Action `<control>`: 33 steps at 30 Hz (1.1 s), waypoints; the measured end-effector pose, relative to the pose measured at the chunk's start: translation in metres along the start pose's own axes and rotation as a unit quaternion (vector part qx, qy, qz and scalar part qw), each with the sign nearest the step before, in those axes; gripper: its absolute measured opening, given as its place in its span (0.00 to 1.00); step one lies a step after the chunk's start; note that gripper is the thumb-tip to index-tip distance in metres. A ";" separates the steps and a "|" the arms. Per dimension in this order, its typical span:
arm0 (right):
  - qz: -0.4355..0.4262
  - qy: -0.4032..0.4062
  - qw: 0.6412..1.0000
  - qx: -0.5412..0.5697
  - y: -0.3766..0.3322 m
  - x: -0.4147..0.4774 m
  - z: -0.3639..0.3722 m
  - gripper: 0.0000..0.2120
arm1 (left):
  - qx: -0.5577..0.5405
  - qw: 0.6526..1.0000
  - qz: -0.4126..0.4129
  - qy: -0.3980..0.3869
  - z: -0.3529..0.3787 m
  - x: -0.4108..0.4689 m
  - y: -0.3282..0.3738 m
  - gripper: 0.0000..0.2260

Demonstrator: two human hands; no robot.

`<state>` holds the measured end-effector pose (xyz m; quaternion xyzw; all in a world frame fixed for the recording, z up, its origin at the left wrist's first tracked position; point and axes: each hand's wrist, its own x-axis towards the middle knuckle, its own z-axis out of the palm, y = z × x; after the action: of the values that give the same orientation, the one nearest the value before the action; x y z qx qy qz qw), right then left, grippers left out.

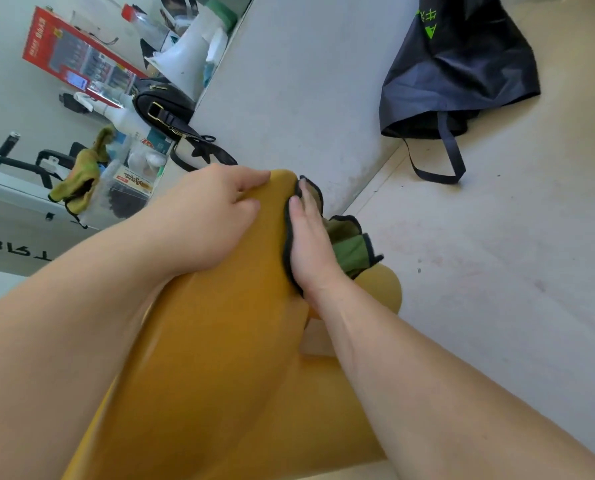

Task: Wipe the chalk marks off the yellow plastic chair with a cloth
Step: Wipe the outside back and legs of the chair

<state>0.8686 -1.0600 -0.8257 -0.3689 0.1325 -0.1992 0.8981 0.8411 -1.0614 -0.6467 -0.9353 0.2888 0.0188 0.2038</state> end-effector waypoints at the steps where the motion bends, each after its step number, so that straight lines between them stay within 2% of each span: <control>1: -0.030 0.015 0.999 -0.012 0.002 -0.012 0.002 0.32 | 0.003 1.000 -0.001 0.000 -0.001 0.003 0.000 0.21; 4: -0.087 0.041 0.994 -0.044 0.035 -0.065 0.009 0.26 | 0.011 1.000 -0.009 -0.001 -0.004 0.021 0.000 0.21; 7: 0.002 -0.011 0.999 -0.044 0.060 -0.102 0.010 0.27 | 0.025 0.999 -0.024 -0.008 -0.009 0.046 0.003 0.21; 11: 0.040 -0.006 0.998 -0.052 0.059 -0.110 0.016 0.31 | 0.026 0.999 -0.046 -0.009 -0.019 0.076 0.010 0.19; 13: 0.022 0.005 0.998 -0.060 0.040 -0.106 0.023 0.30 | 0.014 0.998 -0.055 -0.009 -0.024 0.088 0.012 0.17; 16: -0.064 0.021 0.992 -0.110 0.009 -0.094 0.032 0.27 | -0.013 0.998 -0.062 0.019 -0.029 0.098 0.014 0.17; 19: -0.120 0.030 0.984 -0.127 -0.002 -0.076 0.031 0.25 | -0.039 0.996 -0.059 0.046 -0.035 0.076 0.014 0.21; 23: -0.152 0.033 0.980 -0.122 0.004 -0.056 0.024 0.25 | -0.107 0.992 -0.012 0.065 -0.031 -0.010 -0.017 0.20; 26: -0.131 0.027 0.984 -0.116 -0.002 -0.030 0.017 0.25 | -0.123 0.990 0.020 0.070 -0.015 -0.079 -0.034 0.23; 29: -0.094 0.016 0.990 -0.100 -0.013 -0.005 0.012 0.27 | -0.095 0.988 0.066 0.099 0.004 -0.096 -0.044 0.29; 33: -0.094 0.023 0.990 -0.103 -0.014 -0.013 0.018 0.26 | -0.056 0.981 0.074 0.170 0.016 -0.084 -0.045 0.24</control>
<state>0.8606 -1.0520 -0.8020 -0.4652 0.1374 -0.2763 0.8296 0.7968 -0.9763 -0.6320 -0.9108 0.3861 -0.1095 0.0969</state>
